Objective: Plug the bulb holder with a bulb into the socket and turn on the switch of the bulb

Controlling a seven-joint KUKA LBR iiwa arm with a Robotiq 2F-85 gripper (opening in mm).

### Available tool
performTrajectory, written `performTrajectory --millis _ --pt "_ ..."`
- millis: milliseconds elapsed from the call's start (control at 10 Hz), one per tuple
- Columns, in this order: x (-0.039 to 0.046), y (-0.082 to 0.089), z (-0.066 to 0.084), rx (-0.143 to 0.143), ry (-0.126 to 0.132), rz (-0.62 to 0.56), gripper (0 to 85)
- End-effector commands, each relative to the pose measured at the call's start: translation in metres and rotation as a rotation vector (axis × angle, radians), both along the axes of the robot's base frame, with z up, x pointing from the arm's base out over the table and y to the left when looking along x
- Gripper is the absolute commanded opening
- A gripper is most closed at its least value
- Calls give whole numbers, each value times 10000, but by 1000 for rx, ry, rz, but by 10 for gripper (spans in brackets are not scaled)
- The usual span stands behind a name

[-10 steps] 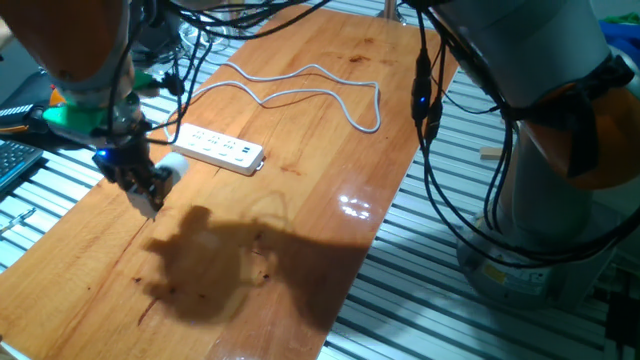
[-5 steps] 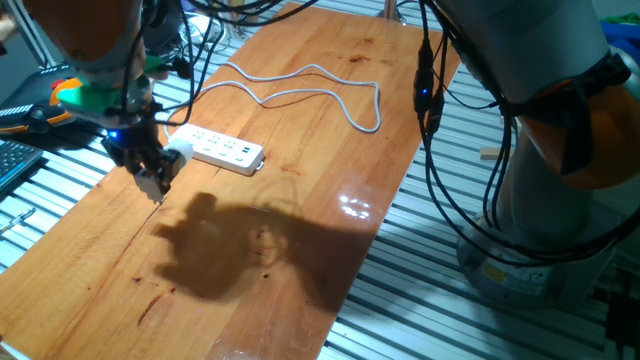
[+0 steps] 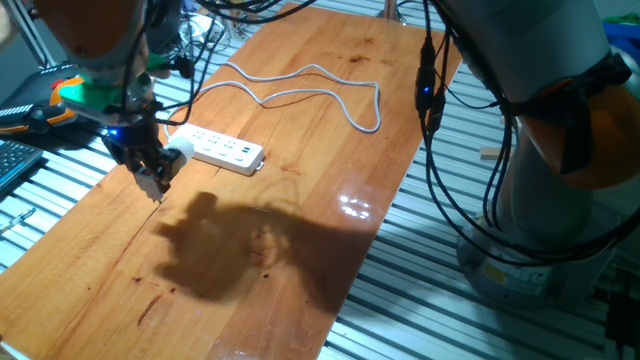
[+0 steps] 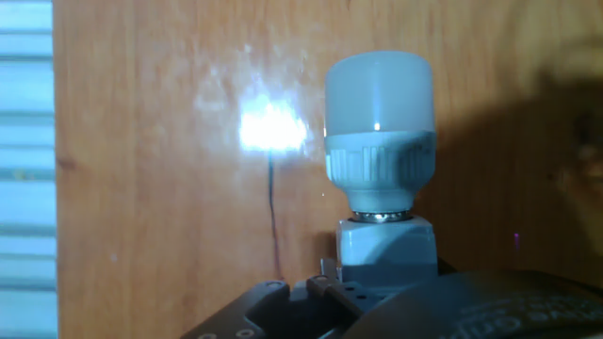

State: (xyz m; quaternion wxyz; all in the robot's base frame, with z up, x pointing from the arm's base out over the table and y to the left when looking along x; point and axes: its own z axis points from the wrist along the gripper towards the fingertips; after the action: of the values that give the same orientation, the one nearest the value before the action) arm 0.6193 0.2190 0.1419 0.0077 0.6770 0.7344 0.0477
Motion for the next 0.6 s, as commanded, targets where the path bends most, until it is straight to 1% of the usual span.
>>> performTrajectory --millis 0,100,200,300,400,500 --pt "0 -3 0 5 -7 16 0" --pt "0 -3 0 7 -5 17 0" --pt "0 -3 0 1 -3 15 0" --pt "0 -3 0 -22 -2 12 0" --pt "0 -3 0 -28 -3 11 0" --pt "0 -3 0 -28 -3 4 0"
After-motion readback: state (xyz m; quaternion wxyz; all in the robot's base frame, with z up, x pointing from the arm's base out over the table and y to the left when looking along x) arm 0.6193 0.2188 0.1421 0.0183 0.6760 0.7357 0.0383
